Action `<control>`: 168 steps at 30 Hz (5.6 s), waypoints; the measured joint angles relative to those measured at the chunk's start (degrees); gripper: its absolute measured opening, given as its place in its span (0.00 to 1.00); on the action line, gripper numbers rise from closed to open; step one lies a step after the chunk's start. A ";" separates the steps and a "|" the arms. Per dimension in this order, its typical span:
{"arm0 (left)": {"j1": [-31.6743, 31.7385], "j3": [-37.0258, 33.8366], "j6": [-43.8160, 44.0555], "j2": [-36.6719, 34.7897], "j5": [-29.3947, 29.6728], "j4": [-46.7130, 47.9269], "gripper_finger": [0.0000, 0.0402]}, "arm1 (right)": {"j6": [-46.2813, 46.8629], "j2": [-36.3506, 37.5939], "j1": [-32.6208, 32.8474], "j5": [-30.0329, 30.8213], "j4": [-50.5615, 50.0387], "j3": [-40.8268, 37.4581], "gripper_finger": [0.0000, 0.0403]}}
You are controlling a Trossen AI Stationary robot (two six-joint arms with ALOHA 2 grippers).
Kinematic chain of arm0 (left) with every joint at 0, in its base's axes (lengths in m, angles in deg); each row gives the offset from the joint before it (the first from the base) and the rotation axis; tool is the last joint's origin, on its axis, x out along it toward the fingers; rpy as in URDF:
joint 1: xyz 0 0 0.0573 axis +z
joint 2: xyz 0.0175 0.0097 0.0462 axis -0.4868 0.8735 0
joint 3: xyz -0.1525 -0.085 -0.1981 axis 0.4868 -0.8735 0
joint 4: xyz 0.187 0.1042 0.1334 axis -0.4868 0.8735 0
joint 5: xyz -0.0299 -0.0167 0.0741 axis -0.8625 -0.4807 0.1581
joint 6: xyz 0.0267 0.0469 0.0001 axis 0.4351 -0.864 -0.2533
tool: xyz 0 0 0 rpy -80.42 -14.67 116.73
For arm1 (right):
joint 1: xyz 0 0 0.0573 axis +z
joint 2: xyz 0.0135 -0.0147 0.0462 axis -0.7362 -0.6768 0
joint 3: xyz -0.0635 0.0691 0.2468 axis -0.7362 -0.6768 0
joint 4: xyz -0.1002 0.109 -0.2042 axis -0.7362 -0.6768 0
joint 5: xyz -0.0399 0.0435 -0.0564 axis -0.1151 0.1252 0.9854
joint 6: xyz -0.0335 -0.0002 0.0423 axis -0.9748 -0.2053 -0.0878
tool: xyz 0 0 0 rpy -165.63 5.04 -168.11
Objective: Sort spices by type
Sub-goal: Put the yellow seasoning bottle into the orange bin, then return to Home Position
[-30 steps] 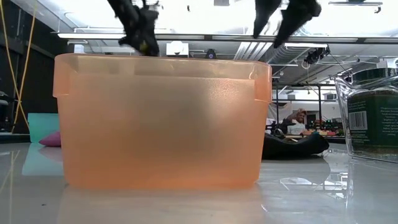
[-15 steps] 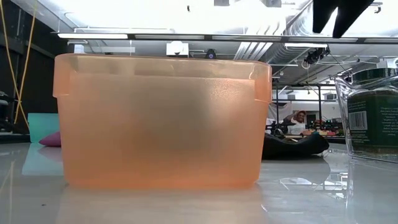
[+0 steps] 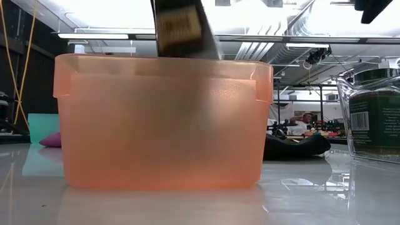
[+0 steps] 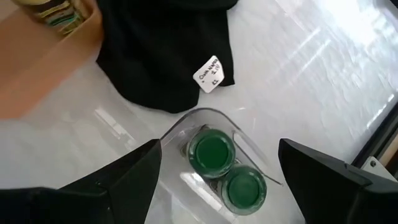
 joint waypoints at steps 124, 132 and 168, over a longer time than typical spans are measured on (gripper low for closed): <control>24.19 -94.39 -3.14 -104.51 3.25 -48.51 0.00 | -67.84 91.11 -55.60 -29.70 89.47 -87.97 0.00; 24.19 -94.39 -3.14 -104.51 3.22 -48.51 0.00 | -74.55 87.81 -55.60 -28.01 89.19 -87.97 0.00; 24.19 -94.43 -3.14 -107.22 3.26 -48.73 0.00 | -68.27 93.26 -34.73 -26.78 91.17 -88.61 0.00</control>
